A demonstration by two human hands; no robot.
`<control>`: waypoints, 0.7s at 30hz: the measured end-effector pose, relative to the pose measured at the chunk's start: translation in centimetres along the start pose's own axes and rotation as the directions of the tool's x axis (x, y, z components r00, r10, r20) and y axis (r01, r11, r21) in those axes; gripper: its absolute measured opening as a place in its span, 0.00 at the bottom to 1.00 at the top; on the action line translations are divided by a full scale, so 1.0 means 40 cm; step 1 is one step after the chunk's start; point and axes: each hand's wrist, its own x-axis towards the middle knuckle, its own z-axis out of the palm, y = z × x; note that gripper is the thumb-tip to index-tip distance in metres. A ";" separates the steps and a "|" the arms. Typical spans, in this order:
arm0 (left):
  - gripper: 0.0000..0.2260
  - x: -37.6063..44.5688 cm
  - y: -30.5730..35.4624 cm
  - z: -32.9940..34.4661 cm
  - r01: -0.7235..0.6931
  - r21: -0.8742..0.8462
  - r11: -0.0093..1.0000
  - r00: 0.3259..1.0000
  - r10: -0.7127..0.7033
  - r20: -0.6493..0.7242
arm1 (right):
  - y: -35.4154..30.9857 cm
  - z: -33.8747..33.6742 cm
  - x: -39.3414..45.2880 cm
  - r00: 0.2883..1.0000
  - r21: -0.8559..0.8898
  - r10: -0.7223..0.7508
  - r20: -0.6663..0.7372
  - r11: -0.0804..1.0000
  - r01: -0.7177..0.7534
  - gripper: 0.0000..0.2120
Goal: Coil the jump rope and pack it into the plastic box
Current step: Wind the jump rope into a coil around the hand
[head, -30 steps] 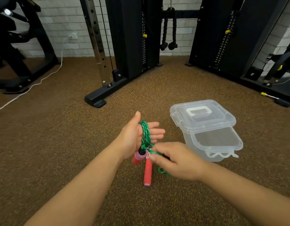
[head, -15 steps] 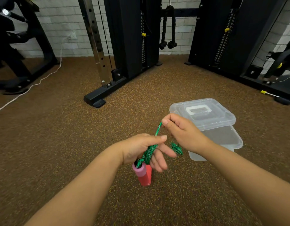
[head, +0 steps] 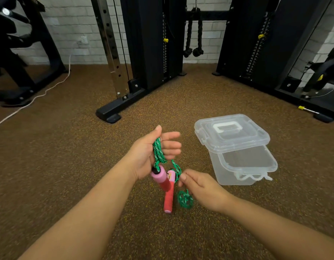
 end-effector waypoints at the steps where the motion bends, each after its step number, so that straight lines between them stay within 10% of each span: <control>1: 0.21 0.001 0.001 0.002 -0.024 -0.002 1.000 0.999 0.024 -0.025 | -0.012 0.001 -0.006 0.999 -0.052 -0.034 0.025 0.998 0.035 0.13; 6: 0.26 0.013 -0.016 -0.002 -0.055 0.177 0.983 0.994 0.072 -0.087 | -0.072 0.001 -0.021 0.971 -0.219 -0.179 0.160 0.952 0.212 0.11; 13: 0.27 -0.022 -0.023 0.011 0.076 0.567 0.820 0.993 -0.010 -0.119 | -0.147 -0.074 0.018 0.977 0.111 -0.205 -0.062 0.971 0.211 0.12; 17: 0.41 -0.023 -0.017 0.003 0.132 0.580 0.804 0.943 -0.283 0.177 | -0.135 -0.122 0.059 0.972 0.102 -0.145 -0.183 0.981 0.166 0.13; 21: 0.24 -0.025 -0.012 0.004 0.080 0.544 0.835 0.917 -0.275 0.288 | -0.087 -0.107 0.082 0.974 0.174 -0.039 -0.222 0.981 0.079 0.14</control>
